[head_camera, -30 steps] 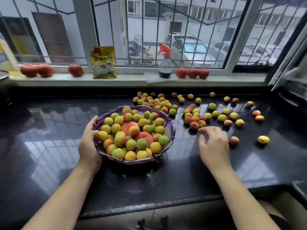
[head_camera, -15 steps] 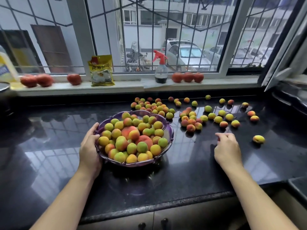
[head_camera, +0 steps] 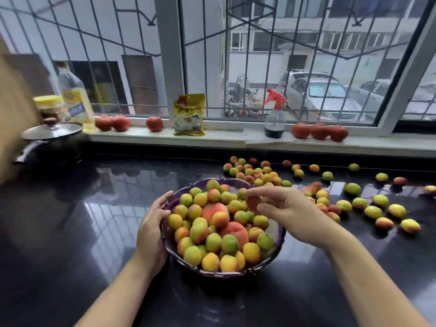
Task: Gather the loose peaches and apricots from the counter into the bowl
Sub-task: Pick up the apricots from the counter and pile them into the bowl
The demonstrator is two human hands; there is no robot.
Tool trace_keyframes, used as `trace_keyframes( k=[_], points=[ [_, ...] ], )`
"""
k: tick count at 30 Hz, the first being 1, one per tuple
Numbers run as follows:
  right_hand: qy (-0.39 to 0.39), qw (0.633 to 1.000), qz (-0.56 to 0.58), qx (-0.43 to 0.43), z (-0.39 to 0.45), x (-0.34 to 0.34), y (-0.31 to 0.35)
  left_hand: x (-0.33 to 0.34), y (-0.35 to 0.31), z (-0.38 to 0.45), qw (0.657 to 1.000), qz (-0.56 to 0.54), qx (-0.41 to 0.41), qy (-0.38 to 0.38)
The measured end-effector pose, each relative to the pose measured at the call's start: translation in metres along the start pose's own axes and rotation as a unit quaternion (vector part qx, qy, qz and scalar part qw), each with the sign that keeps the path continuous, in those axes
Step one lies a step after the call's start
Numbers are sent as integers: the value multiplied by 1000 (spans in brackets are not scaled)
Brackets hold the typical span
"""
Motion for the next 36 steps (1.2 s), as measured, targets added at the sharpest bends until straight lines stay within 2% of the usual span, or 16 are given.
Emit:
trace_keyframes(
  k=[4, 8, 12, 17, 21, 28, 30, 36],
  points=[
    [43, 999, -7, -24, 15, 0, -9, -2, 2, 3, 1000, 5, 4, -3],
    [6, 998, 23, -53, 14, 7, -20, 0, 3, 4, 1000, -1, 15, -9],
    [-10, 990, -128, -59, 11, 17, -21, -1, 5, 4, 1000, -15, 18, -19],
    [-7, 997, -69, -31, 12, 12, -14, 4, 4, 0, 999, -24, 19, -17],
    [99, 993, 37, 49, 19, 19, 0, 6, 1, -3, 999, -24, 13, -24],
    [38, 988, -84, 120, 34, 40, 6, 8, -2, -7, 1000, -21, 7, -18],
    [42, 983, -117, 134, 33, 41, 8, 7, -3, -7, 1000, -19, 6, -16],
    [54, 982, -119, 134, 32, 39, 14, 7, -5, -8, 1000, -3, 1, -11]
  ],
)
Point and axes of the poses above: each hand's wrist, its own z-axis towards the middle knuckle, its own x-axis out of the palm, y = z × x, the point moved 2 cm from there along z, towards the middle knuckle, and after that the axes turned 11 degrees about y, right-handed, at the moved point
